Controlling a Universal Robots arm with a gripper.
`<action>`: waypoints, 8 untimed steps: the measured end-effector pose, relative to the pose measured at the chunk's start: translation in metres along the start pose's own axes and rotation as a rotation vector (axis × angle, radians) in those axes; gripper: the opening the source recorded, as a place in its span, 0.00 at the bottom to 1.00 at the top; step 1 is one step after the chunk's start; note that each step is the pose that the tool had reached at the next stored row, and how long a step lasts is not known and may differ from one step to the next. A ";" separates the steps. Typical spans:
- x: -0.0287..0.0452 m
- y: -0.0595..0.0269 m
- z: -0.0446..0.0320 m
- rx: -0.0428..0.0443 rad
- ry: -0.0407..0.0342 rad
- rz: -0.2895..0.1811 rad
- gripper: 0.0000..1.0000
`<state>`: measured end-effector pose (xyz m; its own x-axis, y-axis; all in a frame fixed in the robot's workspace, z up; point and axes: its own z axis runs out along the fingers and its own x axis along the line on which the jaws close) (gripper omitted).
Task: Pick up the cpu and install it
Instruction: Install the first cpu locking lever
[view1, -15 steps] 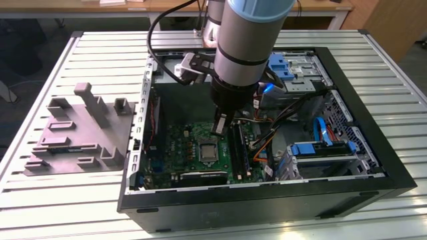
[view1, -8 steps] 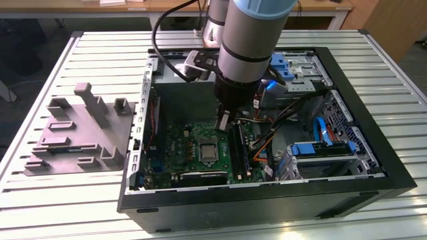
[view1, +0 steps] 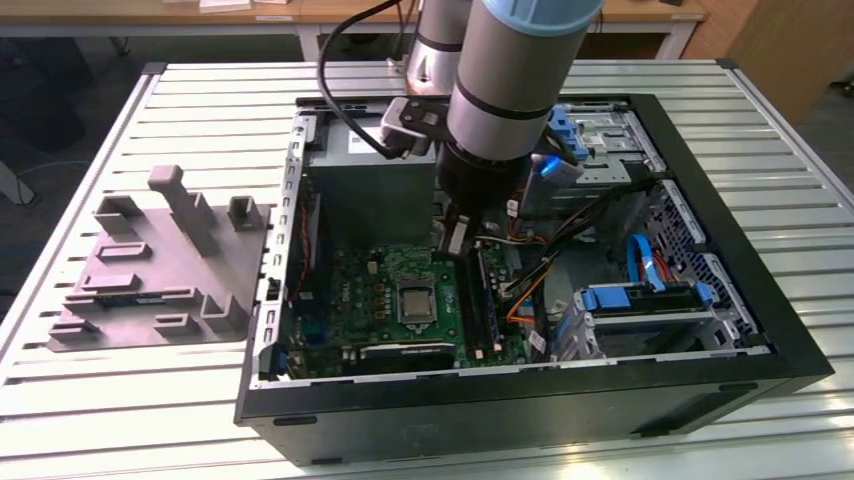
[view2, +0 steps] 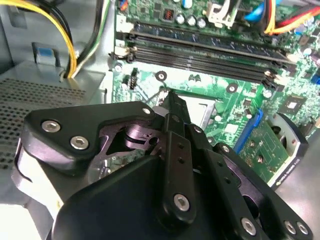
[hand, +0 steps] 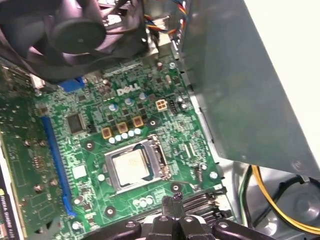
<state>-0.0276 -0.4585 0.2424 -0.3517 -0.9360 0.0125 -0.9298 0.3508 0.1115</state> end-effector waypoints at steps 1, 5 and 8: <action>-0.0021 -0.0003 0.0001 0.0000 0.0000 0.000 0.11; -0.0115 0.0004 0.0003 0.0000 0.0000 0.000 0.11; -0.0172 0.0021 0.0004 0.0000 0.0002 0.000 0.11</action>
<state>-0.0235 -0.4416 0.2421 -0.3518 -0.9360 0.0127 -0.9297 0.3509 0.1115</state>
